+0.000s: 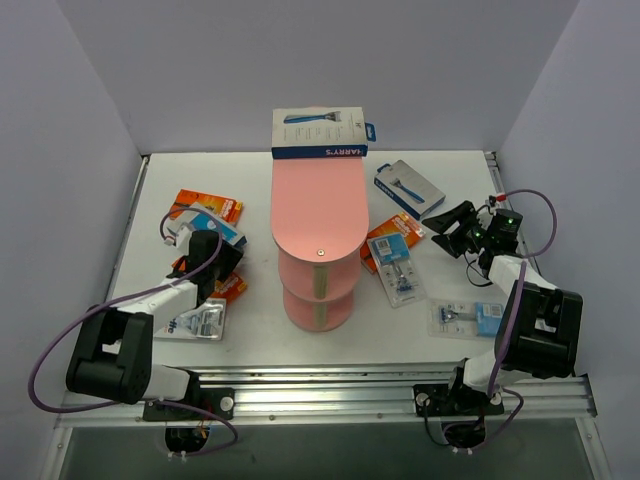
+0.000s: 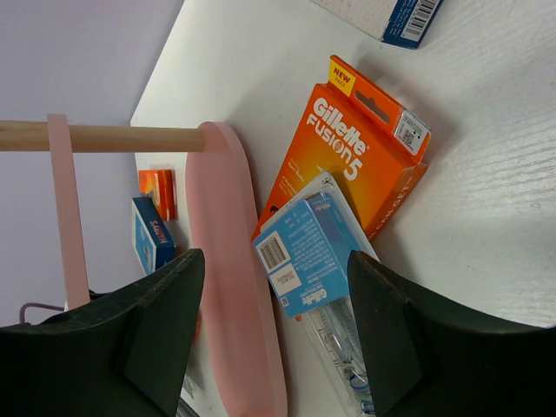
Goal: Place and organize the shaving razors onto the shelf
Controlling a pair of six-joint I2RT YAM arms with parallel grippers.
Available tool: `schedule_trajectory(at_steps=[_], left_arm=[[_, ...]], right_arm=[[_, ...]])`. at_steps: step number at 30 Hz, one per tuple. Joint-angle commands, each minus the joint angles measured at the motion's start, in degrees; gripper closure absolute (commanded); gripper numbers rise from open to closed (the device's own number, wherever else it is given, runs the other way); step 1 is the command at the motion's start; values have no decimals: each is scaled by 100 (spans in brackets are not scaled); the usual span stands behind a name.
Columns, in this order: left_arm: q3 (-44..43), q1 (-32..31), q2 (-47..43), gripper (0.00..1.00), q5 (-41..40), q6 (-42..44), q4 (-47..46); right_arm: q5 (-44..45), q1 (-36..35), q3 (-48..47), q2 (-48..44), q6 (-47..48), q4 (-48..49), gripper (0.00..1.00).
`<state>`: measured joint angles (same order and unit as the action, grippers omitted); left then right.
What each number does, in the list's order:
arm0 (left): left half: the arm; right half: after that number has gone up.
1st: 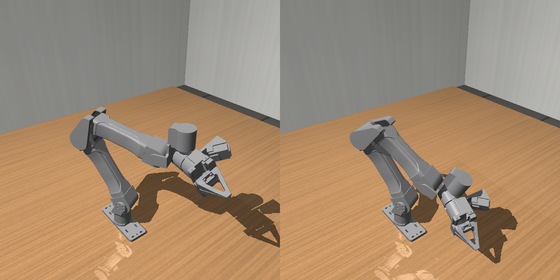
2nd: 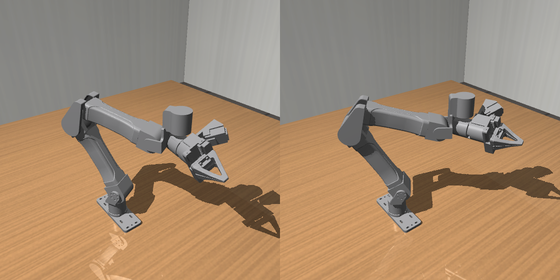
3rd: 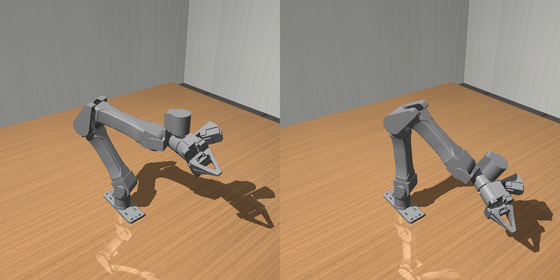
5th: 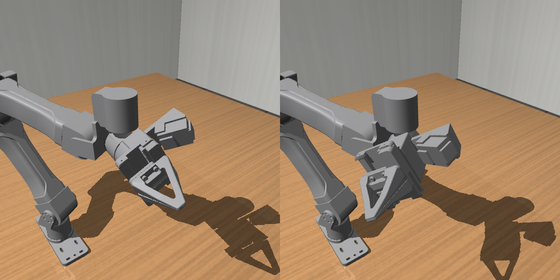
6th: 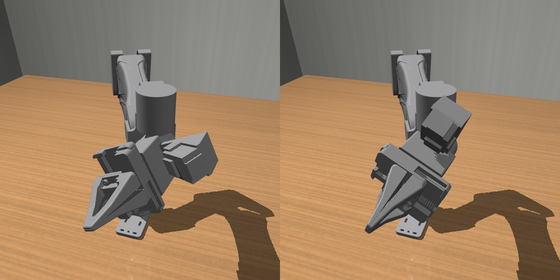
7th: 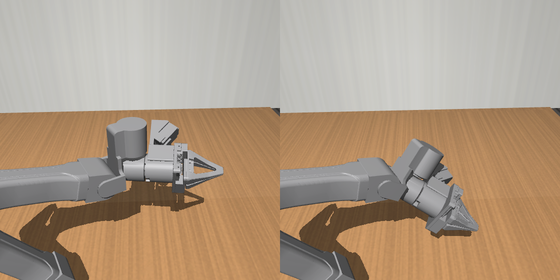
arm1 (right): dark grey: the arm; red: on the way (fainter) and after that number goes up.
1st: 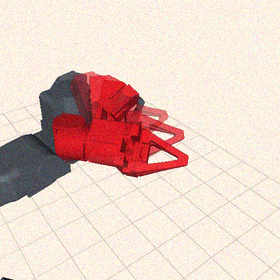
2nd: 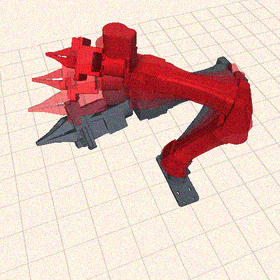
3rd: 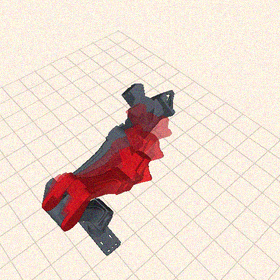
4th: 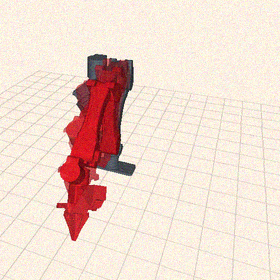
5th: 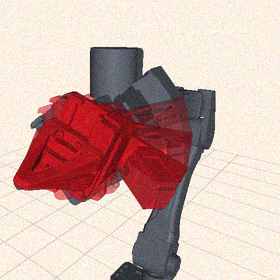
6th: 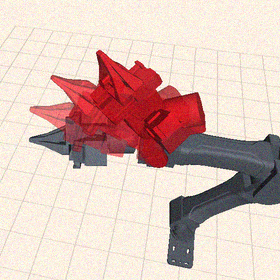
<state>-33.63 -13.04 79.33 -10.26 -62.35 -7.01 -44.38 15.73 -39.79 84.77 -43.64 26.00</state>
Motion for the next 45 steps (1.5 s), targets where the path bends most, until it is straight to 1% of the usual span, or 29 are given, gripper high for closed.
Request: schedule_trajectory(at_steps=[1,6,15,18,21,25,31,37,45], left_arm=[[32,-23,56,44,-37,56,-451],[49,-15,74,46,-151,126,-451],[119,-6,144,48,-354,284,-512],[163,3,197,51,-371,276,-539],[304,3,145,52,-380,276,-853],[462,-6,4,52,-433,311,-1004],[410,3,-93,53,-564,469,-908],[287,56,47,57,-600,618,-855],[313,117,91,60,-573,636,-1039]], right_arm=[[-123,18,33,-110,4,186,38],[-115,18,33,-93,4,204,38],[-115,18,33,-110,4,213,38],[-115,18,33,-110,4,213,38],[-115,18,24,-101,4,221,38],[-115,18,33,-110,4,213,38],[-115,27,24,-119,13,204,38],[-106,27,24,-110,13,213,38],[-97,27,24,-92,13,221,38]])
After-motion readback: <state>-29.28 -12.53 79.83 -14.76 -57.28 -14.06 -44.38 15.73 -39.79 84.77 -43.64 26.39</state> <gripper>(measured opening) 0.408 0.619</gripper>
